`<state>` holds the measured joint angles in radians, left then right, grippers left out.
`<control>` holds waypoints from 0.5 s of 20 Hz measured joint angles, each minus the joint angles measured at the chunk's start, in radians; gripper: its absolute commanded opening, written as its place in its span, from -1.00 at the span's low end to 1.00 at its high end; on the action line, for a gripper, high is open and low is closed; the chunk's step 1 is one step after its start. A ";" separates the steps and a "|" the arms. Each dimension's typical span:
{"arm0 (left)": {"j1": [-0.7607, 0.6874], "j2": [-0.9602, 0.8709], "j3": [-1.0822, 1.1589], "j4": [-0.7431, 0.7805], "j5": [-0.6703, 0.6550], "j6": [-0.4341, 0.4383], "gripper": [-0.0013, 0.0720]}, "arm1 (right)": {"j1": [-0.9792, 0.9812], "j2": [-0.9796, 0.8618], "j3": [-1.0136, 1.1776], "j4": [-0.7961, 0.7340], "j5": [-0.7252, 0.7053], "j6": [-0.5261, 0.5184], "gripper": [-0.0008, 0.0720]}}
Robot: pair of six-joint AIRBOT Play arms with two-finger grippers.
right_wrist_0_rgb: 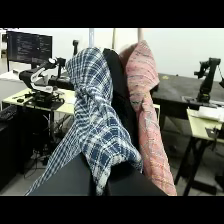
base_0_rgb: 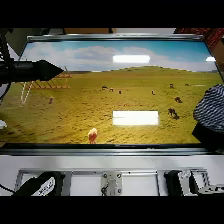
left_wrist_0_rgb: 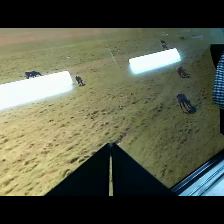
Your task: Fold the clothes and pants, and hang the long-sleeved shirts on hangers.
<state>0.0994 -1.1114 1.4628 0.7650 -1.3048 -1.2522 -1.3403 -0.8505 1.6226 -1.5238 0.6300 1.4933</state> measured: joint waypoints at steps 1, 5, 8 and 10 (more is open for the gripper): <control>0.000 0.000 0.000 0.000 -0.001 0.000 -0.92 | -0.008 -0.001 0.000 -0.001 0.028 0.008 -0.94; 0.000 0.000 0.000 0.000 -0.001 0.000 -0.92 | -0.021 0.005 -0.001 -0.003 0.127 0.019 -0.93; 0.000 0.000 0.000 0.000 -0.001 0.005 -0.92 | -0.024 0.023 -0.001 -0.022 0.158 0.022 -0.94; 0.000 0.000 0.000 0.000 -0.001 0.014 -0.92 | -0.024 0.038 -0.001 -0.045 0.176 0.023 -0.94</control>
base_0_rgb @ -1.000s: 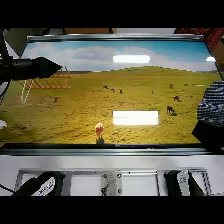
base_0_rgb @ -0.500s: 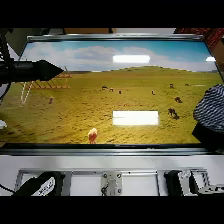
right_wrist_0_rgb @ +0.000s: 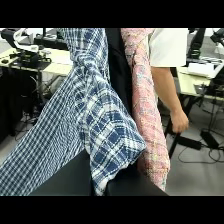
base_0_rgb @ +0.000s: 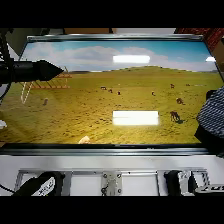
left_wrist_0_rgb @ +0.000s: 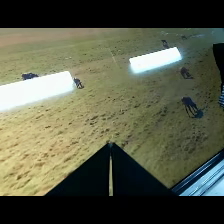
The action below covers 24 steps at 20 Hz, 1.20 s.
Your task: Fold the clothes and pants, and hang the long-sleeved shirts on hangers.
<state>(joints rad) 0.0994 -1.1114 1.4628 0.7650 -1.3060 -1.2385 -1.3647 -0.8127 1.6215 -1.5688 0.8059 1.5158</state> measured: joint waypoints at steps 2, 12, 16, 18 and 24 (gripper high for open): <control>0.000 0.000 0.000 0.000 0.000 0.006 -0.92 | 0.000 0.014 0.000 -0.026 0.020 0.000 -0.94; 0.000 0.000 0.000 0.001 0.000 0.048 -0.92 | 0.000 0.047 0.000 0.099 0.034 0.003 0.82; 0.000 0.000 0.000 0.001 0.000 0.054 -0.92 | 0.001 0.076 0.000 0.373 -0.164 0.002 0.82; 0.000 0.000 0.000 0.000 0.000 0.055 -0.92 | 0.009 0.074 0.000 0.583 -0.190 -0.048 0.82; 0.000 0.000 0.000 0.000 -0.001 0.058 -0.92 | 0.240 -0.064 0.000 1.305 0.221 -0.512 0.36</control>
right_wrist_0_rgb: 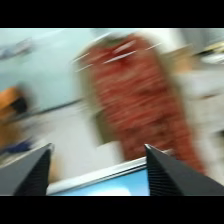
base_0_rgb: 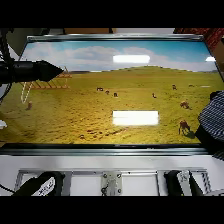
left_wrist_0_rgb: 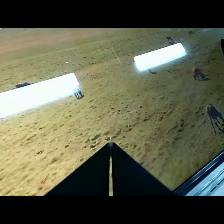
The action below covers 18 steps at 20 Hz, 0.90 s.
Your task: Fold the clothes and pants, and hang the long-sleeved shirts on hangers.
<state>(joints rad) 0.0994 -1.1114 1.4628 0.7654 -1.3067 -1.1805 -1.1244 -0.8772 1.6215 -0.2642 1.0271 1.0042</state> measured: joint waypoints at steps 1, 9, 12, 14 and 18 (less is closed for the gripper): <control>-0.001 0.000 0.000 0.000 0.000 0.000 -0.92 | 0.075 -0.029 0.000 0.050 0.086 -0.040 0.36; -0.127 0.000 -0.005 0.099 0.001 -0.032 -0.92 | 0.960 -0.176 -0.040 -0.351 0.382 -0.056 0.36; -0.191 0.016 -0.061 0.146 0.047 -0.080 -0.92 | 1.238 -0.215 -0.129 -0.490 0.311 -0.027 0.36; -0.224 0.036 -0.135 0.163 0.097 -0.116 -0.92 | 1.366 -0.241 -0.194 -0.531 0.240 -0.016 0.36; -0.285 0.079 -0.256 0.172 0.169 -0.155 -0.92 | 1.514 -0.296 -0.262 -0.569 0.166 -0.009 -0.91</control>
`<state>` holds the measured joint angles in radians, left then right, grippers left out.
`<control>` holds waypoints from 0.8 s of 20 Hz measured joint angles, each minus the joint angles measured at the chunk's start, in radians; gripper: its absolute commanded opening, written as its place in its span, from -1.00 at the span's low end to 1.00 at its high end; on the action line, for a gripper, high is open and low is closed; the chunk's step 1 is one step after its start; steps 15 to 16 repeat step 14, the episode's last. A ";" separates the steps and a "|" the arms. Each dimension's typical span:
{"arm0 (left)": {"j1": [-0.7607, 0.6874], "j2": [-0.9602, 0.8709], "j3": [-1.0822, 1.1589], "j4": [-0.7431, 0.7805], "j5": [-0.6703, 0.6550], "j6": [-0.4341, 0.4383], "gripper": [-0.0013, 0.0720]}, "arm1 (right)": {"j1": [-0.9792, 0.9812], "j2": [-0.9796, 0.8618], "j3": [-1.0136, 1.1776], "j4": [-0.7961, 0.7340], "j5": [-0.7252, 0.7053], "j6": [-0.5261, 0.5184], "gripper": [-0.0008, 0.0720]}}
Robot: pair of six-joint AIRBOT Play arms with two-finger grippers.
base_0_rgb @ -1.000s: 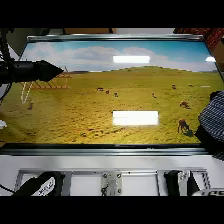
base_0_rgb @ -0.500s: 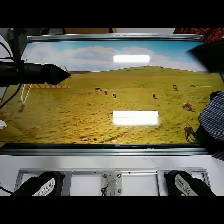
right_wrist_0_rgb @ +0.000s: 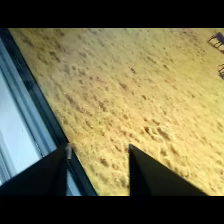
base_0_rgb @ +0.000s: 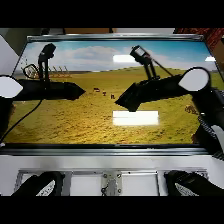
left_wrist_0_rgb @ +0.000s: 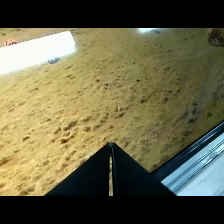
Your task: Fold the clothes and pants, and hang the long-sleeved shirts on hangers.
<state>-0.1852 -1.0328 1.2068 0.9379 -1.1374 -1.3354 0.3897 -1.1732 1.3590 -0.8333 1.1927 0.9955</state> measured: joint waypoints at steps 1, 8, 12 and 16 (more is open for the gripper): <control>-0.013 0.005 -0.015 0.001 0.010 -0.004 -0.92 | 0.020 -0.010 -0.007 -0.005 -0.009 0.000 -0.92; -0.070 0.018 -0.051 0.005 0.038 -0.015 -0.92 | 0.062 -0.032 -0.023 -0.018 -0.031 0.003 -0.92; -0.076 0.019 -0.054 0.005 0.040 -0.016 -0.92 | 0.065 -0.034 -0.024 -0.019 -0.034 0.003 -0.92; -0.077 0.019 -0.054 0.005 0.042 -0.016 -0.92 | 0.066 -0.034 -0.024 -0.019 -0.034 0.003 -0.92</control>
